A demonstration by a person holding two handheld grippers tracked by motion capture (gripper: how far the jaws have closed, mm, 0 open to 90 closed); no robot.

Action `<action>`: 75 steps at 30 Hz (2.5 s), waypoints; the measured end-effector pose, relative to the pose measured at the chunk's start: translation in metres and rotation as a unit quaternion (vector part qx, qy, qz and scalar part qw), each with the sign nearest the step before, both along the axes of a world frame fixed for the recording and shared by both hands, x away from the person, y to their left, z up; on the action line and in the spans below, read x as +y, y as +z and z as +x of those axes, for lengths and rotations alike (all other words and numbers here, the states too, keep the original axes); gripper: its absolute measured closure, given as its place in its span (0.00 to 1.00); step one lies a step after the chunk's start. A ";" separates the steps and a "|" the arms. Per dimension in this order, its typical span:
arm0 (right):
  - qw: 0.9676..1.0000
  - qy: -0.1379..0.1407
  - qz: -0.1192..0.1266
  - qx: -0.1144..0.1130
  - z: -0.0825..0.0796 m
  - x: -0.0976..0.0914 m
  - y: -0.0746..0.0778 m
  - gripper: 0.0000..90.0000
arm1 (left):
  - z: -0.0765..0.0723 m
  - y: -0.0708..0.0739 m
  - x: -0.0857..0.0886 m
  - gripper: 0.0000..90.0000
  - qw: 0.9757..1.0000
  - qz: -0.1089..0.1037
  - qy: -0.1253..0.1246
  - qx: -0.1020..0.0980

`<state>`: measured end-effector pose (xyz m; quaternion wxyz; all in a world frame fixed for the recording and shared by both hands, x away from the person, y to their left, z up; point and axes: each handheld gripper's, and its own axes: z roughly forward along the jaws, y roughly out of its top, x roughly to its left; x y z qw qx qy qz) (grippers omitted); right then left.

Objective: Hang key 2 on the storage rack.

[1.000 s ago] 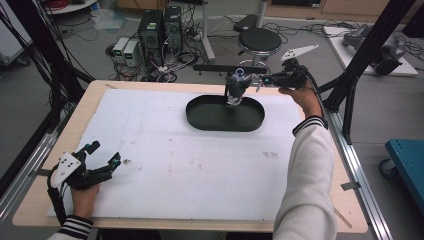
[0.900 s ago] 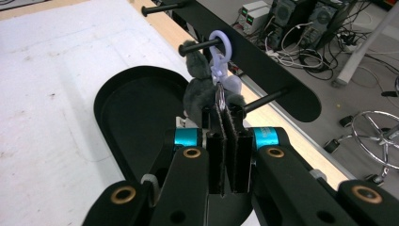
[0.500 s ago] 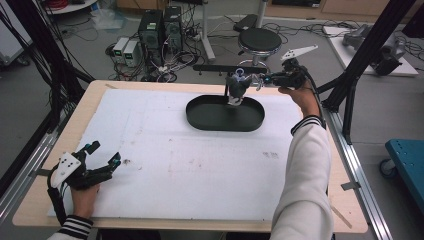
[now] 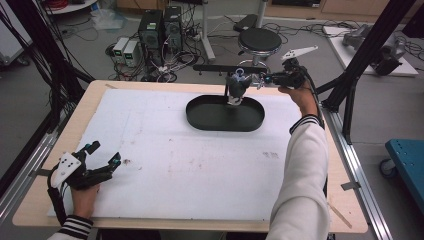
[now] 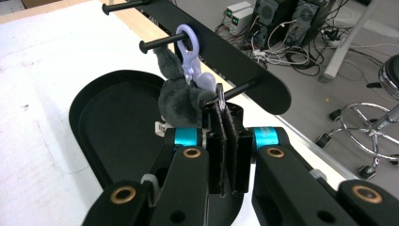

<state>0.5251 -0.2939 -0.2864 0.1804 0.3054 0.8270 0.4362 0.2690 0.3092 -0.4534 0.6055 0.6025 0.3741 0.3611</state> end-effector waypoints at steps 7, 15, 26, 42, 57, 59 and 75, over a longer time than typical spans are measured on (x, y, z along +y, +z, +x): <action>1.000 -0.009 0.001 -0.003 0.003 0.001 -0.003 0.98 | 0.000 0.000 0.000 0.15 1.000 0.000 0.000 0.000; 1.000 -0.024 -0.012 -0.014 0.004 0.004 -0.005 0.96 | 0.000 0.000 0.000 0.16 1.000 -0.001 0.000 0.000; 0.995 -0.085 -0.041 -0.042 0.001 0.002 -0.006 0.48 | 0.000 0.000 0.000 0.15 1.000 0.000 0.000 -0.001; 0.994 -0.083 -0.037 -0.053 -0.023 0.003 0.001 0.01 | -0.001 0.000 0.000 0.16 1.000 0.000 0.000 -0.002; 0.989 -0.050 0.054 -0.127 -0.124 -0.012 0.022 0.01 | 0.000 0.000 0.000 0.16 1.000 -0.005 0.005 0.000; 0.987 -0.040 0.054 -0.145 -0.138 -0.013 0.018 0.01 | 0.000 0.000 0.000 0.15 1.000 -0.005 0.004 0.000; 0.974 -0.057 0.122 -0.184 -0.213 -0.021 -0.038 0.01 | 0.000 0.000 0.000 0.15 1.000 0.000 0.005 -0.001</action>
